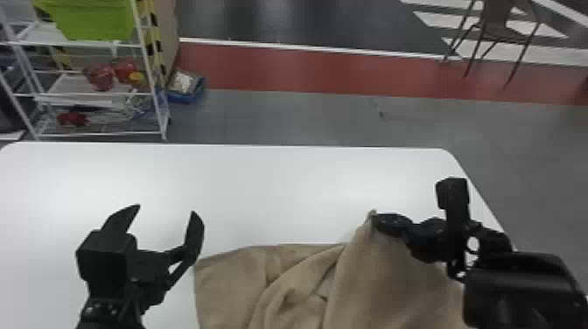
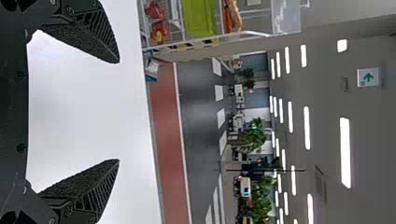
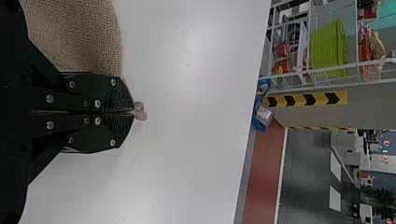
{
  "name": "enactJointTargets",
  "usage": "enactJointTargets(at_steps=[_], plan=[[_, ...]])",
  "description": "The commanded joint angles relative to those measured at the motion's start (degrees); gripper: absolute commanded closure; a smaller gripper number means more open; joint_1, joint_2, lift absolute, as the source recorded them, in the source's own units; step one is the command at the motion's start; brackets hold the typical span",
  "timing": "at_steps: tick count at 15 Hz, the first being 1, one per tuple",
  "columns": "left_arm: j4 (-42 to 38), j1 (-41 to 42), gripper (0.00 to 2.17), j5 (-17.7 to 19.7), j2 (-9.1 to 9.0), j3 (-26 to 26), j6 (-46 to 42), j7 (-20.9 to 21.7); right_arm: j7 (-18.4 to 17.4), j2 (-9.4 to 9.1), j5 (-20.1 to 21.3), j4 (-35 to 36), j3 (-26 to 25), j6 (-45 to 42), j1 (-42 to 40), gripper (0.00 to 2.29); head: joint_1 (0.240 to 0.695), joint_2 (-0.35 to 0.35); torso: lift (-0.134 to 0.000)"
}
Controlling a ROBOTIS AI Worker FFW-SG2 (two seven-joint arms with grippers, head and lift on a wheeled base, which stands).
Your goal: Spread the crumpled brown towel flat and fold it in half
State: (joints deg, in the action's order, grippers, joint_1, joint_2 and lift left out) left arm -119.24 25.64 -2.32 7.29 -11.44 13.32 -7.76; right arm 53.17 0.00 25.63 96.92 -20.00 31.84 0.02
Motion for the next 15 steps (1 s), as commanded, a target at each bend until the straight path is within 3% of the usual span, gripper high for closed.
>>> enactJointTargets(at_steps=[1, 7, 9, 15], plan=[[-2.57, 1.34, 0.14, 1.18, 0.01, 1.68, 5.1, 1.69, 0.0, -0.05, -0.05, 0.03, -1.79, -0.59, -0.11, 1.12, 0.695, -0.158, -0.122], [-2.75, 0.46, 0.14, 1.0, -0.26, 0.28, 9.31, 6.7, 1.15, -0.05, -3.74, 2.4, -7.86, -2.0, -3.97, 1.12, 0.695, -0.21, -0.122], [-1.69, -0.5, 0.15, 1.0, -0.26, -0.43, 10.37, 7.84, 1.5, -0.05, -7.61, 3.72, -10.58, -1.82, -5.38, 1.12, 0.695, -0.24, -0.122], [0.15, -2.61, 0.35, 0.21, -0.43, -1.13, 20.92, 10.92, 2.29, -0.05, -7.79, 3.72, -11.29, -2.0, -5.38, 1.12, 0.695, -0.309, -0.122]])
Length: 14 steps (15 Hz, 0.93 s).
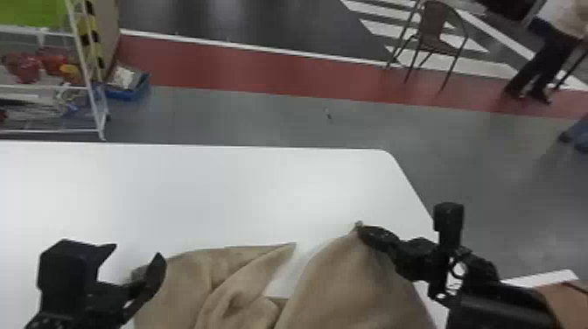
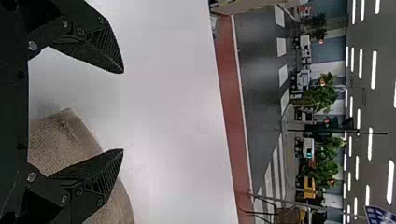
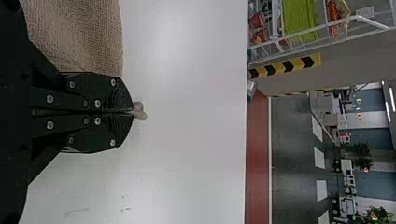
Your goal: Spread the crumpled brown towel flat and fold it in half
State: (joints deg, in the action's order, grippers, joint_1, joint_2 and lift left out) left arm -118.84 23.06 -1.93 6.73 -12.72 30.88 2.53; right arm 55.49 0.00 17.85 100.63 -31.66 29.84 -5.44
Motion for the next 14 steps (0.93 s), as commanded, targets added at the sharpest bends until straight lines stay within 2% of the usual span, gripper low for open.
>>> enactJointTargets(at_steps=[1, 3, 7, 12, 14], plan=[[-0.78, 0.06, 0.37, -0.18, 0.22, 0.5, 5.12, 0.81, -0.03, -0.05, 0.0, 0.0, 0.46, 0.0, 0.26, 1.12, 0.695, -0.311, -0.122], [-2.89, 1.2, 0.52, -0.09, 0.39, 1.2, 6.88, 1.16, -0.11, -0.05, 0.08, -0.09, 0.99, 0.0, 0.52, 1.12, 0.695, -0.307, -0.122], [-4.73, 2.17, 0.52, -0.01, 0.31, 1.64, 8.63, 3.8, -0.03, -0.05, 0.0, -0.17, 0.9, -0.18, 0.43, 1.12, 0.695, -0.298, -0.122], [-4.38, 1.38, 0.52, -0.09, -0.05, 1.12, 11.45, 4.94, 0.15, -0.05, 0.0, -0.17, 0.19, -0.53, 0.17, 1.12, 0.695, -0.31, -0.122], [-4.12, 1.2, 0.79, -0.09, -0.13, 1.03, 11.45, 4.94, 0.24, -0.05, 0.0, -0.09, 0.19, -0.7, 0.17, 1.12, 0.695, -0.316, -0.122]])
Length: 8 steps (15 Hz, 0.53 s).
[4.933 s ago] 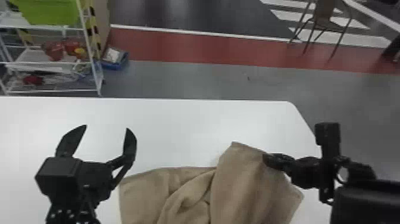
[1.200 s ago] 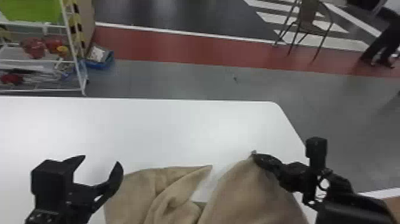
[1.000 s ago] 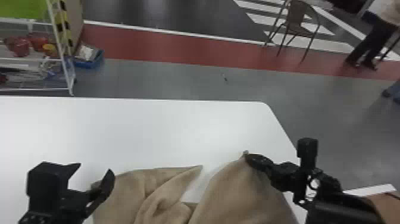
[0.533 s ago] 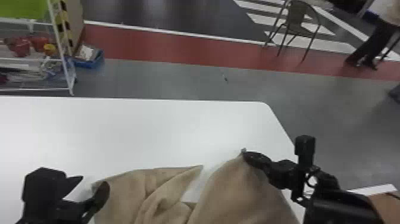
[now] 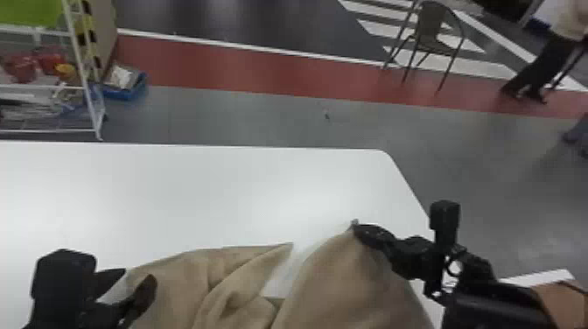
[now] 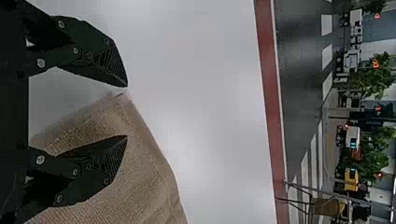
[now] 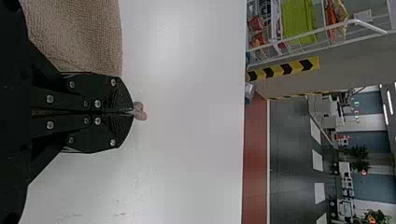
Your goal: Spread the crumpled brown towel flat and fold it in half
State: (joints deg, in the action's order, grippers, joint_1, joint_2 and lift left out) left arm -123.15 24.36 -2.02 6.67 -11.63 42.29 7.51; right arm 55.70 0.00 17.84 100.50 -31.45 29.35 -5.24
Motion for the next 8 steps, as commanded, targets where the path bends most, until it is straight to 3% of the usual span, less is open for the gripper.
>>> enactJointTargets(at_steps=[1, 3, 5, 7, 8], plan=[[0.19, -0.1, 0.89, 0.09, -0.07, -0.06, 0.04, -0.04, 0.11, -0.05, 0.0, 0.05, -0.1, -0.2, -0.03, 1.12, 0.695, -0.319, -0.122], [0.19, -0.1, 0.91, 0.09, -0.07, -0.15, 0.04, -0.13, 0.28, -0.05, -0.17, 0.05, -0.19, -0.2, -0.03, 1.12, 0.695, -0.32, -0.122], [-0.25, 0.08, 1.35, 0.09, -0.07, -0.33, -0.14, -0.92, 0.28, -0.05, -1.32, 0.05, -0.36, -0.2, -0.21, 1.12, 0.695, -0.321, -0.122], [-1.57, 0.34, 1.44, 0.62, -0.16, -0.15, -0.32, -1.01, 0.55, -0.05, -2.02, 1.1, -0.8, -0.2, -0.56, 1.12, 0.695, -0.319, -0.122], [-1.92, 0.43, 1.63, 0.88, -0.16, -0.06, -0.49, -1.36, 0.64, -0.05, -2.64, 1.63, -0.98, -0.2, -0.82, 1.12, 0.695, -0.319, -0.122]])
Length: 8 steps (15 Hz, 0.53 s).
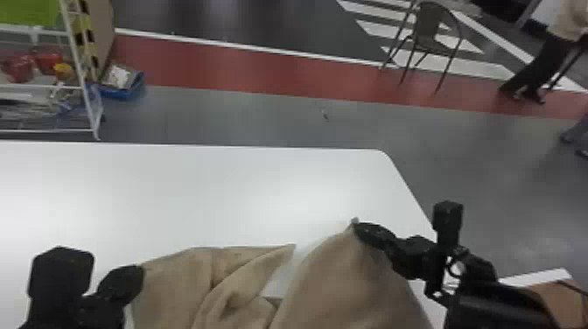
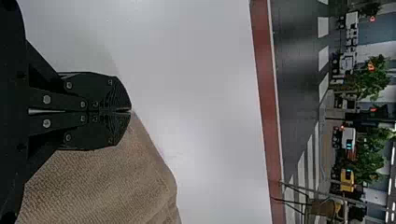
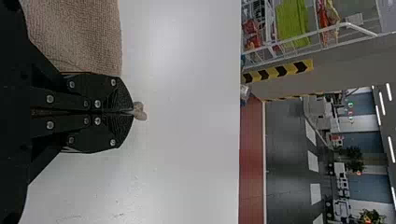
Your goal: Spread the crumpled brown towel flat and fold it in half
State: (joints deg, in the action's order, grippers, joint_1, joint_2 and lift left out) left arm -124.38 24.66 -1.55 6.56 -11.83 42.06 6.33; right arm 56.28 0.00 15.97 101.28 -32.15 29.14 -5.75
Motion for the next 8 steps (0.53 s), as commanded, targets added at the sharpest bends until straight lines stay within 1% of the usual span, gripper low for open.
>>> enactJointTargets(at_steps=[1, 3, 4, 5, 6, 8], plan=[[-1.39, 0.22, 1.78, 1.11, -0.06, 0.14, -0.96, -1.32, 0.14, -0.05, -0.76, 2.08, -0.37, 0.35, -0.41, 1.12, 0.695, -0.321, -0.122], [-2.71, 0.3, 1.78, 2.16, -0.06, 0.76, -0.79, -1.41, 1.02, -0.05, -1.38, 4.54, -1.16, 1.58, -0.41, 1.12, 0.695, -0.319, -0.122], [-3.76, 0.3, 1.78, 2.6, -0.15, 1.46, -0.79, -2.11, 1.46, -0.05, -2.35, 5.86, -1.77, 2.11, -0.23, 1.12, 0.695, -0.319, -0.122], [-4.9, 0.3, 1.78, 3.13, -0.23, 2.34, -0.61, -2.99, 1.55, -0.05, -2.43, 6.92, -2.21, 3.87, 0.21, 1.12, 0.695, -0.32, -0.122], [-5.7, 0.22, 1.78, 3.83, -0.32, 3.4, -0.79, -3.95, 1.55, 0.53, -2.43, 7.01, -2.83, 5.27, 0.56, 1.12, 0.695, -0.314, -0.122], [-6.75, -0.05, 1.78, 5.59, -0.32, 6.3, -0.61, -4.75, 1.55, 2.81, -2.52, 6.92, -4.85, 6.15, 2.23, 1.12, 0.695, -0.304, -0.122]])
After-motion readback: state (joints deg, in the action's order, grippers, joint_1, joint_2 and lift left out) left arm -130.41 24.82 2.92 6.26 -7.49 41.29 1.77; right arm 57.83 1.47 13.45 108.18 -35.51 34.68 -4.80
